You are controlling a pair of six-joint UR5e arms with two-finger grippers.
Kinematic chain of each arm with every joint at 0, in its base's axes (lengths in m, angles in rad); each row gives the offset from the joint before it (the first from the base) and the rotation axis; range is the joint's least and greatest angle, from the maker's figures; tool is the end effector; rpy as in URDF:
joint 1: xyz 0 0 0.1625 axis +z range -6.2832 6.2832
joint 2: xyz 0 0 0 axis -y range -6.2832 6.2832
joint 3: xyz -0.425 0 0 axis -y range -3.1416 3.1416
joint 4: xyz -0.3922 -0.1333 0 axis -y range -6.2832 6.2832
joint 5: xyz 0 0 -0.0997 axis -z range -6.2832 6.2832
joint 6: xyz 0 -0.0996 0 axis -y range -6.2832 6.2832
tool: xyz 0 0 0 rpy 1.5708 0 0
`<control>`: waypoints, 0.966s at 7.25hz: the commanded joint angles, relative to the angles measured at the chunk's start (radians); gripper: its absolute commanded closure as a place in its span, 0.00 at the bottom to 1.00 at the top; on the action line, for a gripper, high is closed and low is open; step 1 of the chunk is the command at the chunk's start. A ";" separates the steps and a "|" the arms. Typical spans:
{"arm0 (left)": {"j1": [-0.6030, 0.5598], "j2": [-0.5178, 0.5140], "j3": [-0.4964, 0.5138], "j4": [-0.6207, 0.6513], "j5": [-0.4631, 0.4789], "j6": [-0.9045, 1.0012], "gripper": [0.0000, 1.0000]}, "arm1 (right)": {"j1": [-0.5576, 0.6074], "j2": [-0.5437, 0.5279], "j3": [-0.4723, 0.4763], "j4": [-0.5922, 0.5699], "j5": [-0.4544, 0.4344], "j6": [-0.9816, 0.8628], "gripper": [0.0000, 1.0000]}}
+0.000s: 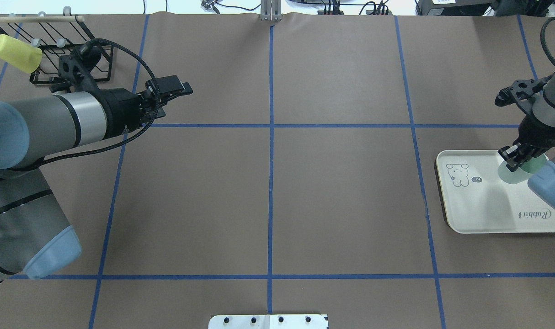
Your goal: Left arm grabs green cup and hands to right arm on tray
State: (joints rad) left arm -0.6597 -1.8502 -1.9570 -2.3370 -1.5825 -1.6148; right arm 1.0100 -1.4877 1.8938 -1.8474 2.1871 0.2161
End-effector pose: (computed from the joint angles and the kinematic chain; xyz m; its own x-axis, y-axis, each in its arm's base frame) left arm 0.3442 -0.4342 0.2439 0.0828 -0.1199 -0.9893 0.6079 0.7927 -0.0452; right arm -0.2044 -0.4679 0.4988 0.7493 -0.3056 0.5875 0.3755 0.9268 0.0032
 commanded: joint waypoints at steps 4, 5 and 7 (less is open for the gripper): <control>-0.119 0.182 -0.084 0.240 -0.098 0.551 0.00 | -0.057 -0.014 -0.032 0.031 -0.003 0.002 1.00; -0.212 0.231 -0.091 0.240 -0.210 0.667 0.00 | -0.059 -0.014 -0.033 0.031 -0.004 0.003 1.00; -0.291 0.296 -0.091 0.239 -0.293 0.733 0.00 | -0.067 -0.011 -0.048 0.033 -0.004 0.002 0.16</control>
State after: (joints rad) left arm -0.9010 -1.5993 -2.0442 -2.1002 -1.8237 -0.9350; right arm 0.9486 -1.5004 1.8517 -1.8153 2.1831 0.2182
